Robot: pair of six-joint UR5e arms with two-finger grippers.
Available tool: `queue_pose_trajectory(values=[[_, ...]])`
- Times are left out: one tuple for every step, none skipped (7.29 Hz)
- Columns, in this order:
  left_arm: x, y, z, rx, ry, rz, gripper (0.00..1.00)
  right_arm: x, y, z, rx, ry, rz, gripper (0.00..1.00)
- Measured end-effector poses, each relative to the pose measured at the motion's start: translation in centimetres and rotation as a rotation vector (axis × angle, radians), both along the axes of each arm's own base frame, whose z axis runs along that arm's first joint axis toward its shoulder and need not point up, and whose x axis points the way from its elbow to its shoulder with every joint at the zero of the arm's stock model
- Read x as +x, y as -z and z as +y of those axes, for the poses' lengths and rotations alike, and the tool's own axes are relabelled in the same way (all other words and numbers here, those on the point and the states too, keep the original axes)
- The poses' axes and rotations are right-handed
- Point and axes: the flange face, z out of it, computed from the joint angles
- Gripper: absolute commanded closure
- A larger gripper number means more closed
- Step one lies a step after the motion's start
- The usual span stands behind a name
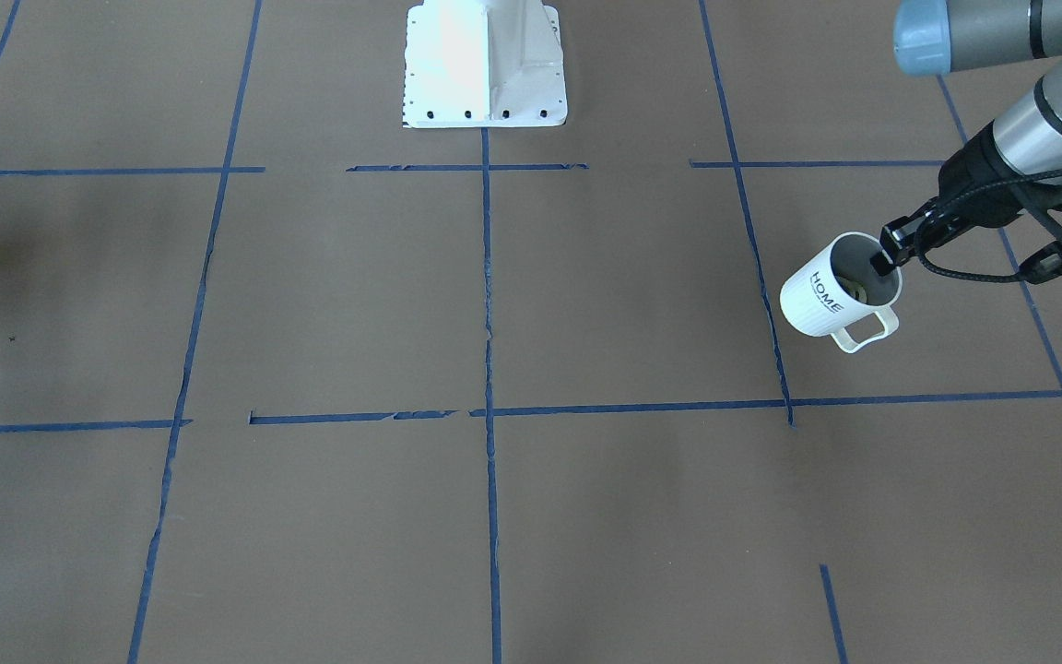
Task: Left arm hands cup to right arm to dump lemon
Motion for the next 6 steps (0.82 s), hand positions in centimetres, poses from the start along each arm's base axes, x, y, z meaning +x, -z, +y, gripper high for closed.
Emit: queue_pose_trajectory(values=[[1.6, 2.8, -0.1, -0.055, 0.026, 0.026, 1.0, -3.7, 3.0, 0.1, 0.044, 0.005, -0.066, 0.01], [3.3, 5.4, 0.2, -0.111, 0.05, 0.048, 1.0, -8.5, 5.6, 0.9, 0.096, -0.008, -0.135, 0.01], [5.2, 7.3, 0.7, -0.162, 0.066, 0.064, 1.0, -14.0, 7.9, 2.5, 0.156, -0.036, -0.219, 0.0], [7.2, 9.2, 1.1, -0.209, 0.079, 0.074, 1.0, -20.0, 10.1, 5.0, 0.222, -0.073, -0.317, 0.0], [9.1, 11.0, 1.1, -0.253, 0.094, 0.082, 1.0, -25.4, 12.5, 7.8, 0.268, -0.111, -0.405, 0.0], [11.0, 12.8, 1.0, -0.295, 0.107, 0.089, 1.0, -29.7, 14.5, 10.5, 0.285, -0.143, -0.465, 0.0]])
